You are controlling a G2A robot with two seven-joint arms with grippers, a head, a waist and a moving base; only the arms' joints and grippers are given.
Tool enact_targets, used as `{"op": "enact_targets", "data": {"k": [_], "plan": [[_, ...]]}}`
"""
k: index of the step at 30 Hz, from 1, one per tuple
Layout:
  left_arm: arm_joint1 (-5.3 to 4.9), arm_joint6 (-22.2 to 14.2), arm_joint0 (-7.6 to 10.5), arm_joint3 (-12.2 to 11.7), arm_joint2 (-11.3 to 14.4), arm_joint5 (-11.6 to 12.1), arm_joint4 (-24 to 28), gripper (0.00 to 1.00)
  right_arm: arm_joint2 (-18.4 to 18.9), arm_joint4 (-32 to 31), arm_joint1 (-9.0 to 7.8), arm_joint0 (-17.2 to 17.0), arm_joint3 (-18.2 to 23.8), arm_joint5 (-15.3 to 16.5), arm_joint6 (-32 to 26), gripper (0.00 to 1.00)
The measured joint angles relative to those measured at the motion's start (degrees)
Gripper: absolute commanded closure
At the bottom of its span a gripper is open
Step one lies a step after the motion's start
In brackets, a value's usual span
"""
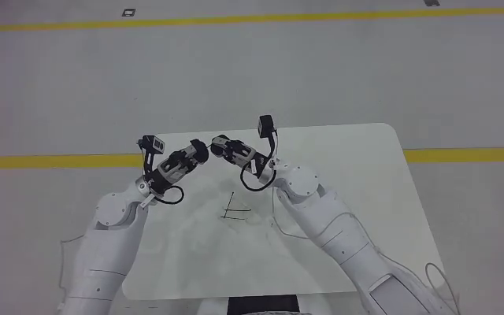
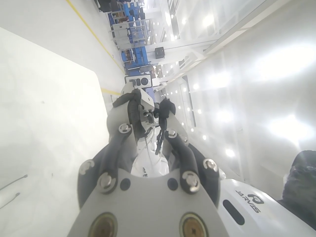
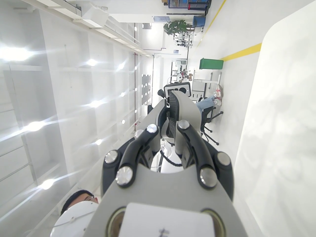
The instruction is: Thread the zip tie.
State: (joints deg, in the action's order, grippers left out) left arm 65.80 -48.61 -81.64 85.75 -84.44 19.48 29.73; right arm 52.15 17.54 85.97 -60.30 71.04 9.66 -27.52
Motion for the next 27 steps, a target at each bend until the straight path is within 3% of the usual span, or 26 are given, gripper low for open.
{"op": "enact_targets", "data": {"k": [7,15,17,27], "plan": [[-0.20,-0.01,-0.52,0.35,0.13,0.00,0.18,1.00,0.14,-0.30,0.08,-0.49,0.47,-0.09,0.28,1.00],[-0.43,-0.03,-0.65,0.39,0.19,0.00,0.30,1.00,0.35,-0.84,0.13,-0.92,1.00,-0.25,0.57,1.00],[-0.48,0.01,-0.71,0.44,0.14,0.00,0.32,1.00,0.41,-0.93,0.14,-1.01,1.08,-0.25,0.59,0.00],[-0.93,-2.24,-1.86,1.40,-1.73,0.00,1.38,1.00,3.23,-1.96,-0.48,-3.25,2.55,-0.06,2.73,0.00]]}}
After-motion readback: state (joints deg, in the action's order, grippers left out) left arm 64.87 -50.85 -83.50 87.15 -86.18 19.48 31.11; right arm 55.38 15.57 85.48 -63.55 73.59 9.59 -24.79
